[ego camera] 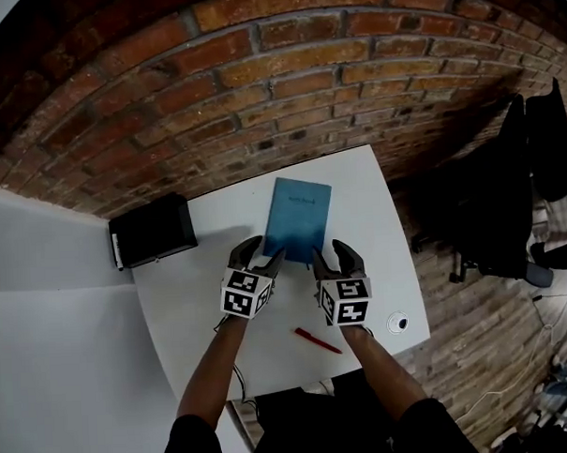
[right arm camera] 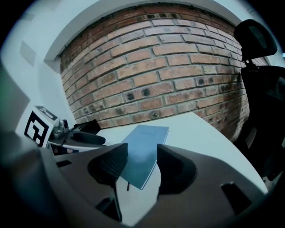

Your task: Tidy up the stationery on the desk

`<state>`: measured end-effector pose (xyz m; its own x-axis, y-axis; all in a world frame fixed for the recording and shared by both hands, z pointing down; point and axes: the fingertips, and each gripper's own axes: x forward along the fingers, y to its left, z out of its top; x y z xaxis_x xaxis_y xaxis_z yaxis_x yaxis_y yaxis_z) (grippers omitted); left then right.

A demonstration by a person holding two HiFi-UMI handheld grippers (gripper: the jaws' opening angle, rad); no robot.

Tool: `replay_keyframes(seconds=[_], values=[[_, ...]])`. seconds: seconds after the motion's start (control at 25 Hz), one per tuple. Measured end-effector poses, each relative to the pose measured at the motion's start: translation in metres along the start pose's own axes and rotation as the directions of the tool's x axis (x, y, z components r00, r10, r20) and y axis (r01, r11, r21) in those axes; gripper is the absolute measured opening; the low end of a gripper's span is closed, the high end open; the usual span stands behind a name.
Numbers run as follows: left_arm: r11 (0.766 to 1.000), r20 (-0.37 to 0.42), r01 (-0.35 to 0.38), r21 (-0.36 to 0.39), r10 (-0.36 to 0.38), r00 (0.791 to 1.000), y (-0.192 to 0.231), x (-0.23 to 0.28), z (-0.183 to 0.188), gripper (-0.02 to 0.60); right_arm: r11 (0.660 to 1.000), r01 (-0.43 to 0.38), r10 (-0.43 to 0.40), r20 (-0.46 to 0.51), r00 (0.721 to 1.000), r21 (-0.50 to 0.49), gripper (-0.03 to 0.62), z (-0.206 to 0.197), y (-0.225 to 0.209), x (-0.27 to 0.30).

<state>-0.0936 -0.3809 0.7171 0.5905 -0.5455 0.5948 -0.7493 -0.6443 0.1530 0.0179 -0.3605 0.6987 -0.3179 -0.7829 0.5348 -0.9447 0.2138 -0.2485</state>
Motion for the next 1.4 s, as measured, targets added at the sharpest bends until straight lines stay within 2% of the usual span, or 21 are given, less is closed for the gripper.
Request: replay_keyframes(seconds=[0.4,0.6,0.92,1.08,1.4], values=[[0.998,-0.052,0.020,-0.052,-0.023,0.998,0.019,0.042,-0.005,0.239,0.996,0.048,-0.044,-0.057,0.997,0.070,0.203,-0.016,-0.021,0.037],[0.997,-0.078,0.020,-0.074,-0.026,0.997,0.023,0.052,-0.010,0.239,0.994,0.050,-0.041,-0.089,0.995,0.099,0.204,-0.022,-0.023,0.053],[0.998,-0.139,0.002,-0.061,-0.010,0.990,0.020,0.058,-0.015,0.241,0.987,0.048,-0.027,-0.139,0.990,0.151,0.204,-0.029,-0.023,0.065],[0.993,-0.136,-0.008,-0.115,-0.008,0.991,0.022,0.058,-0.014,0.239,0.984,0.048,-0.020,-0.165,0.986,0.169,0.204,-0.031,-0.022,0.068],[0.990,-0.128,-0.034,-0.135,0.016,0.992,0.022,0.053,-0.017,0.238,0.974,0.036,0.008,-0.195,0.981,0.225,0.202,-0.033,-0.024,0.067]])
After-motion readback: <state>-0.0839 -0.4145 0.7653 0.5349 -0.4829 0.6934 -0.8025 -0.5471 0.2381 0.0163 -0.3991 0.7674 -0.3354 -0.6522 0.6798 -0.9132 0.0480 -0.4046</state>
